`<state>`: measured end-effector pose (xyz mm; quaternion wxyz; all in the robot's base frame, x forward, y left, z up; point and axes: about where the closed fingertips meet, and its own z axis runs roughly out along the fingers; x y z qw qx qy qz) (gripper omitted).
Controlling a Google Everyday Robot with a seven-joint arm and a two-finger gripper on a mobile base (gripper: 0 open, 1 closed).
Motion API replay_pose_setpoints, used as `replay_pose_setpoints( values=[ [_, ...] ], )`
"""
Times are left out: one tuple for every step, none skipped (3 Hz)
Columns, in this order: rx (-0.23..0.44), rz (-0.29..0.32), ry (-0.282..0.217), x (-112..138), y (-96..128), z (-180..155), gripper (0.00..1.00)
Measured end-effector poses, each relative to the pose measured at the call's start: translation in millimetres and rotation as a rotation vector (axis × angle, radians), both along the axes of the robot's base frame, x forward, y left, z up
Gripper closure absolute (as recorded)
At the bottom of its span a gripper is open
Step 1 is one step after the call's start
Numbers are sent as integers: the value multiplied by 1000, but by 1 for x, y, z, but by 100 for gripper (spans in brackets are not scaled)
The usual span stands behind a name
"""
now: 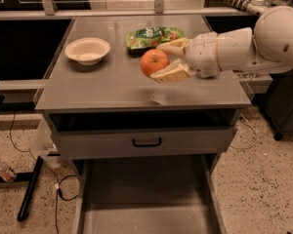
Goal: Pick orange from middle drawer and place on counter
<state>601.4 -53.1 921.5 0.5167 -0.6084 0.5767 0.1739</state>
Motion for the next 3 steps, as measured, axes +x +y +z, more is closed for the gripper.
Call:
replay_pose_setpoints(
  values=[
    [46, -122, 13, 31, -4, -6, 100],
    [83, -194, 46, 58, -5, -17, 100],
    [120, -220, 93, 77, -1, -31, 100]
  ],
)
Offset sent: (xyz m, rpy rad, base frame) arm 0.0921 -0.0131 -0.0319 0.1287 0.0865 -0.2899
